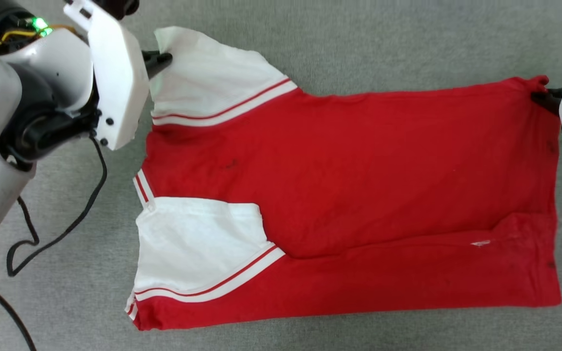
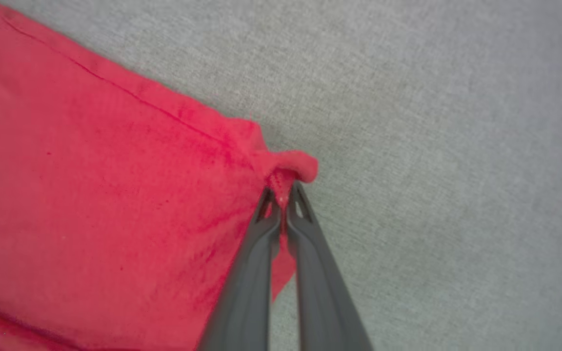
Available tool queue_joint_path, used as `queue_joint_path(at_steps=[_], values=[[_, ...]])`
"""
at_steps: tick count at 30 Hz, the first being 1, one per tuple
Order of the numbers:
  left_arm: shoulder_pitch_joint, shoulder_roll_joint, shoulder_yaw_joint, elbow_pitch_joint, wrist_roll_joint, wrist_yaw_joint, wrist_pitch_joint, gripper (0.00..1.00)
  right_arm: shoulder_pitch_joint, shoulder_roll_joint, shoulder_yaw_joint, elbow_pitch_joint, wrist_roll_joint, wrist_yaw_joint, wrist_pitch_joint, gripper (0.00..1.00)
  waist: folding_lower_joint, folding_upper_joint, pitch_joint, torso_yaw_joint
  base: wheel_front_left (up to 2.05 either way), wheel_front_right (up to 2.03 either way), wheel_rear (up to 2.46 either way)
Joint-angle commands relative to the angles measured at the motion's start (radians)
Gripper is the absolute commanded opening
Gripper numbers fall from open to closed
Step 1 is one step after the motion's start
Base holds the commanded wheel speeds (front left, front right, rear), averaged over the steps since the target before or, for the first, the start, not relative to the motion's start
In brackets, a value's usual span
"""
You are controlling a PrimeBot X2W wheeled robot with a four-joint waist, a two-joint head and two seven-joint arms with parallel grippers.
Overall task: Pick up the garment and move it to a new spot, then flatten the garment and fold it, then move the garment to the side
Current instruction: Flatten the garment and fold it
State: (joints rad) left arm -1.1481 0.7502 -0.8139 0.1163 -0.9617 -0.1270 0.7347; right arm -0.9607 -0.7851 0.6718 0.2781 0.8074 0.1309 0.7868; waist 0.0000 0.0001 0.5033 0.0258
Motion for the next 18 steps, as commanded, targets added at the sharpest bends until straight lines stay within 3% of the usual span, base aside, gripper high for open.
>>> queue_joint_path(at_steps=[1,11,18], values=[[0.034,0.015,0.006,-0.013,-0.008,0.0,-0.027,0.0,0.0,-0.013,0.012,-0.006,0.018,0.0,-0.044,0.0,0.0,-0.0001,-0.055,-0.004,0.0,0.0,0.0],[0.221,0.083,-0.001,-0.123,-0.043,0.031,-0.116,0.0,0.139,-0.076,0.059,-0.074,0.049,0.0,-0.245,0.0,0.0,-0.0001,-0.198,0.004,0.0,0.0,0.0],[0.438,0.171,-0.021,-0.242,-0.085,0.098,-0.181,0.0,0.302,-0.126,0.063,-0.128,0.062,0.0,-0.337,0.0,0.0,-0.0001,-0.271,0.004,0.0,0.0,0.0]])
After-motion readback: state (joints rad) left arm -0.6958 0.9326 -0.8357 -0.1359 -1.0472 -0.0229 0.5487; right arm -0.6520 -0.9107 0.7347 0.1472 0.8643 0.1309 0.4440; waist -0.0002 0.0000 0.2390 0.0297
